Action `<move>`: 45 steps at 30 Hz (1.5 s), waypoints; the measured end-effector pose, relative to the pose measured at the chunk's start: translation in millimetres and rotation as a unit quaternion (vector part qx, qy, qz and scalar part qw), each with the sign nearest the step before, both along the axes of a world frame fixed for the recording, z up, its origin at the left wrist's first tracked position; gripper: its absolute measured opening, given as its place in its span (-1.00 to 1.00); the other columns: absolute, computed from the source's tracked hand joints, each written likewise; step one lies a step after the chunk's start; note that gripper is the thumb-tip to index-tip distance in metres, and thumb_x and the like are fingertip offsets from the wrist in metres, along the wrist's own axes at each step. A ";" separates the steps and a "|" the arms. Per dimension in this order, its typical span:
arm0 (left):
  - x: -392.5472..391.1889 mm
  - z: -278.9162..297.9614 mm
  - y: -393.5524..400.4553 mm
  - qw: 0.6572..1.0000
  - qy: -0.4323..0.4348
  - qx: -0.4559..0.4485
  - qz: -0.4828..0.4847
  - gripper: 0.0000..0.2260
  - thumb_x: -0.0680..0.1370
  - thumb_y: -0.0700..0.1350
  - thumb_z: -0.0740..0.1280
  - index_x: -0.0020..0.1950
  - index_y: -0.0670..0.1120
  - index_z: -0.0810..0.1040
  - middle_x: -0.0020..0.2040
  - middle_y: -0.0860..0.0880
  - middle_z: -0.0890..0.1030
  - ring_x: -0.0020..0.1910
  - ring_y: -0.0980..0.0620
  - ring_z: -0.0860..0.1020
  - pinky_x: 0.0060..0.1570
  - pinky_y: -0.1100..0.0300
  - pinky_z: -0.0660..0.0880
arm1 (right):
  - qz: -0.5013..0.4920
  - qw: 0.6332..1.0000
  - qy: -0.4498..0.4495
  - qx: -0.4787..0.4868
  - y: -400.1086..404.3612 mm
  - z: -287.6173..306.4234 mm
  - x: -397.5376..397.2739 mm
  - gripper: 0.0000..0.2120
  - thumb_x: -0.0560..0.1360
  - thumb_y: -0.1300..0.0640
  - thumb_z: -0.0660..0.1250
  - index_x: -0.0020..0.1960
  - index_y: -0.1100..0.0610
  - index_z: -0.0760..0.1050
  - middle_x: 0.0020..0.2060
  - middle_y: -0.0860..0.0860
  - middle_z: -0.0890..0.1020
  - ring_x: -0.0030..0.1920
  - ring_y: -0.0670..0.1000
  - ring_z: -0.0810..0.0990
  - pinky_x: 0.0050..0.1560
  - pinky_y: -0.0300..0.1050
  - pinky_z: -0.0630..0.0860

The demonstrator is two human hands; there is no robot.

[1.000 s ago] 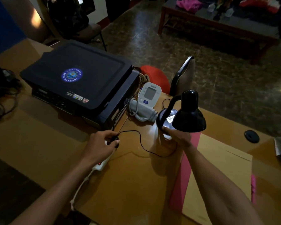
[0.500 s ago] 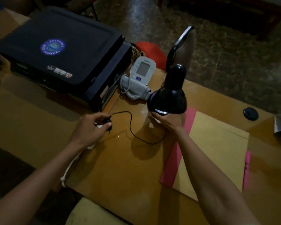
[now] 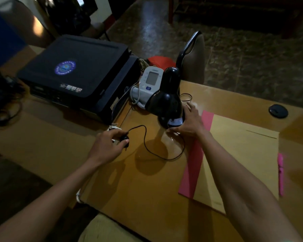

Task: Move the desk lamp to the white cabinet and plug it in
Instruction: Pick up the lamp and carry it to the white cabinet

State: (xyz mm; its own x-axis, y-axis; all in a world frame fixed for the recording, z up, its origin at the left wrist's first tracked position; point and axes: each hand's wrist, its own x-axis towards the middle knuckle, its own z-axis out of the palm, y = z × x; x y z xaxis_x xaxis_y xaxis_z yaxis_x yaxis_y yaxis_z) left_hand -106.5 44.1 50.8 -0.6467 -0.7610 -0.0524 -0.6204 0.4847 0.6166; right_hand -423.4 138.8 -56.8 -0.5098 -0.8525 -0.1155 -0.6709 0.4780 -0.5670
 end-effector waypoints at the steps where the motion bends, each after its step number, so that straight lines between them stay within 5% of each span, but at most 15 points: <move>1: 2.6 -1.5 0.3 1.000 0.002 -0.002 0.000 -0.71 0.49 -0.12 0.46 0.21 -0.10 0.63 0.08 -0.02 0.68 0.02 0.15 0.58 -0.13 0.46 0.39 | 0.011 1.000 -0.007 0.008 -4.3 -0.8 0.5 0.32 0.07 -0.39 0.59 0.60 -0.02 -0.04 0.58 0.07 0.01 0.55 0.21 0.09 0.48 0.22 0.25; 8: 24.5 -8.6 1.7 1.000 0.012 -0.007 -0.001 -0.68 0.49 -0.11 0.47 0.23 -0.08 0.61 0.08 -0.01 0.68 -0.04 0.25 0.54 -0.14 0.44 0.40 | -0.065 0.995 -0.016 -0.076 -7.5 -10.2 25.2 0.17 0.07 -0.30 0.62 0.52 0.03 0.16 0.37 0.09 0.25 0.39 0.15 0.28 0.37 0.10 0.43; 20: 59.5 1.3 13.6 0.998 0.064 0.024 -0.016 -0.70 0.49 -0.12 0.46 0.21 -0.07 0.61 0.02 0.07 0.65 -0.04 0.31 0.54 -0.10 0.31 0.49 | -0.166 0.983 0.004 -0.083 24.6 15.2 85.7 0.10 -0.04 -0.40 0.51 0.37 0.04 0.26 0.21 0.09 0.29 0.24 0.15 0.34 0.14 -0.02 0.49; 26: 74.3 29.1 15.0 0.993 0.101 0.036 -0.047 -0.72 0.50 -0.09 0.45 0.21 0.00 0.60 -0.04 0.17 0.62 -0.03 0.28 0.58 -0.08 0.17 0.58 | -0.230 0.968 0.023 -0.096 53.8 63.1 119.1 0.11 -0.01 -0.40 0.57 0.37 0.08 0.30 0.21 0.13 0.35 0.20 0.13 0.38 0.18 0.00 0.52; 36: 78.3 99.3 20.0 0.969 0.166 0.011 -0.183 -0.75 0.49 -0.14 0.47 0.16 -0.06 0.63 -0.06 0.10 0.66 -0.07 0.30 0.58 -0.09 0.30 0.53 | -0.346 0.930 0.044 -0.114 127.9 153.3 197.4 0.10 -0.08 -0.43 0.56 0.33 0.00 0.29 0.19 0.07 0.35 0.15 0.08 0.46 -0.03 -0.01 0.61; 42: 55.1 129.7 50.9 0.943 0.182 0.004 -0.279 -0.74 0.49 -0.14 0.46 0.18 -0.09 0.62 -0.02 0.04 0.66 -0.04 0.15 0.60 -0.02 0.18 0.54 | -0.395 0.899 0.094 -0.164 196.4 194.3 229.0 0.04 -0.07 -0.44 0.54 0.27 -0.07 0.26 0.12 -0.03 0.30 0.07 -0.02 0.39 -0.21 -0.26 0.41; 45: 36.3 143.0 81.6 0.924 0.195 0.007 -0.329 -0.75 0.49 -0.14 0.46 0.17 -0.06 0.63 -0.07 0.11 0.64 -0.08 0.21 0.59 -0.05 0.21 0.52 | -0.435 0.878 0.119 -0.161 240.9 212.7 240.8 0.05 -0.07 -0.40 0.58 0.29 -0.05 0.26 0.19 0.04 0.32 0.14 0.04 0.43 -0.10 -0.17 0.47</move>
State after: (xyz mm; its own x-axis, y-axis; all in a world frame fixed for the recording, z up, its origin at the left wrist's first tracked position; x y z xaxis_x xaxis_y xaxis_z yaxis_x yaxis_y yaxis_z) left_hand -70.3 125.7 193.8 -0.9410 -0.1964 0.2756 0.0770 0.6688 0.7394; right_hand -182.6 379.7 155.9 -0.9613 -0.0979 0.2574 -0.2489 0.7084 -0.6604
